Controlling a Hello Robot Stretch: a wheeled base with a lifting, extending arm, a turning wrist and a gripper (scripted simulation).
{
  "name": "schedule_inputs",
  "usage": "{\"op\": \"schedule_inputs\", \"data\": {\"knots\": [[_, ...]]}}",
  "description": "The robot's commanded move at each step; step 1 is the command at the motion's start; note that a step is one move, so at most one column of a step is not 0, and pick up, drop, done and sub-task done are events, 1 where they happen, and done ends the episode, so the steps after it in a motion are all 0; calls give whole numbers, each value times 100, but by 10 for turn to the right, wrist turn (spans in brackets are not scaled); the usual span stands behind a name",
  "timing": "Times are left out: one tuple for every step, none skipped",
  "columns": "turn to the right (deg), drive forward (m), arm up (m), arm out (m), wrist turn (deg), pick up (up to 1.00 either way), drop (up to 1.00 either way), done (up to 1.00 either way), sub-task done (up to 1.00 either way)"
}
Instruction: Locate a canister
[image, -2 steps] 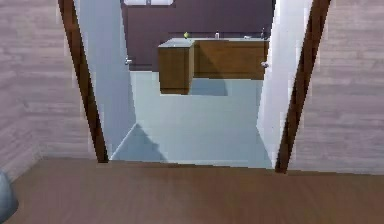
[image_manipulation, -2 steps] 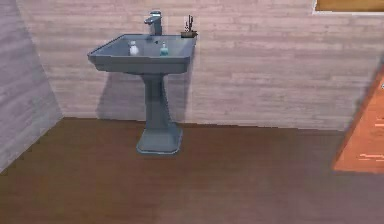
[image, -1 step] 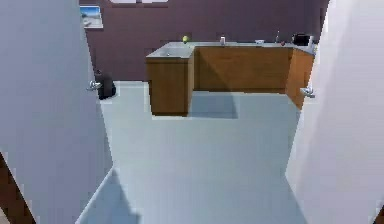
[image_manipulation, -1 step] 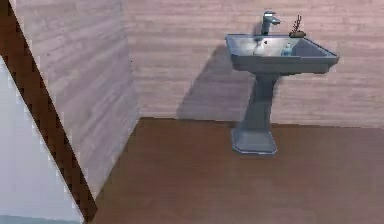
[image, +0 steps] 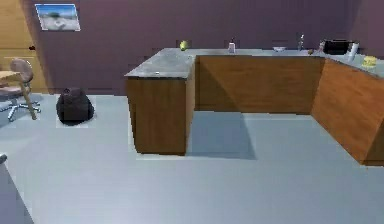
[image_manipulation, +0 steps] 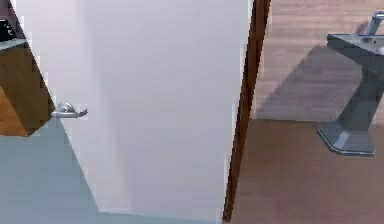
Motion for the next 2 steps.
{"op": "schedule_inputs", "data": {"knots": [[0, 85, 0, 0, 0, 0, 0, 0, 0], [-300, 0, 0, 0, 0, 0, 0, 0, 0]]}}
